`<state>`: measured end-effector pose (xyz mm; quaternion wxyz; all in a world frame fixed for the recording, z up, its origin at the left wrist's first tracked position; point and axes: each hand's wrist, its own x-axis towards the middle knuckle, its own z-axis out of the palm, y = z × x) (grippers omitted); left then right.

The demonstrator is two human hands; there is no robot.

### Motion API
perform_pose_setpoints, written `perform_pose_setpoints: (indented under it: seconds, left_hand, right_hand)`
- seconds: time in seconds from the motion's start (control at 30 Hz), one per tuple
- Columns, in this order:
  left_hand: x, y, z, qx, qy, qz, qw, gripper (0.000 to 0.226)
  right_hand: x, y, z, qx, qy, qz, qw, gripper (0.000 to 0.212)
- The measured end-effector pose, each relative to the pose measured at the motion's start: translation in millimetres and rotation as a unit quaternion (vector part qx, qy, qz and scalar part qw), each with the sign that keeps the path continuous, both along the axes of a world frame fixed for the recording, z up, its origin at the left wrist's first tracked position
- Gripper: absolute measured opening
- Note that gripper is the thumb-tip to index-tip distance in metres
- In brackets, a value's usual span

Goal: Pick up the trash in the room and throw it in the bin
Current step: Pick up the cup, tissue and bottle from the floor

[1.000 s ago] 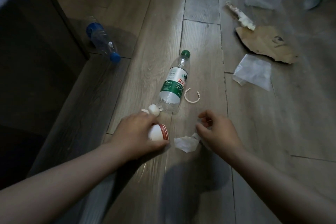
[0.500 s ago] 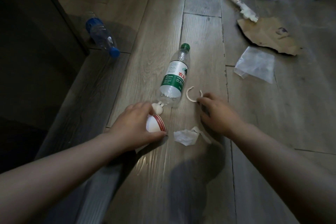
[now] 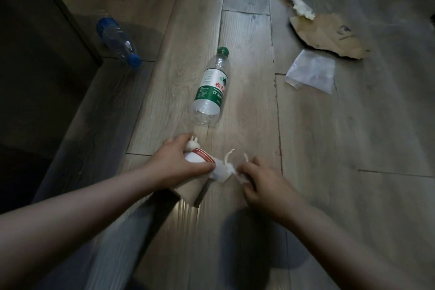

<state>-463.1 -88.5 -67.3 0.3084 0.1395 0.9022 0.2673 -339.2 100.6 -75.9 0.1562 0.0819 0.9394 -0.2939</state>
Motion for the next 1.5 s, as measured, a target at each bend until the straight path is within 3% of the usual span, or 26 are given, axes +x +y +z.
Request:
perform_pose_setpoints:
  seconds: [0.1,0.27,0.57,0.77,0.93,1.2,1.5]
  left_hand:
    - [4,-1,7,0.032,-0.020,0.009,0.999,0.095]
    - [23,-1,20,0.078,-0.017,-0.051,0.995,0.078]
    - [54,26,11,-0.069,0.120,-0.203,0.969,0.084]
    - [57,33,8,-0.104,0.105,-0.193,0.970,0.069]
    - [59,30,8,-0.071,0.105,-0.172,0.977,0.053]
    - [57,33,1,-0.060,0.102,-0.149,0.982,0.056]
    - [35,0,15,0.023,0.103,-0.010,0.994,0.032]
  right_hand:
    - [4,-2,6,-0.056,0.016,-0.027,0.998,0.045]
    - [26,19,17,-0.043,0.048,-0.092,0.994,0.043]
    - [75,22,35,-0.057,0.038,-0.128,0.989,0.045]
    - [87,26,47,-0.054,0.016,-0.135,0.989,0.048]
    - [91,31,49,-0.048,0.017,-0.143,0.988,0.047]
    - [90,30,51,-0.040,0.017,-0.147,0.988,0.050]
    - [72,21,45,-0.050,0.021,-0.145,0.988,0.050]
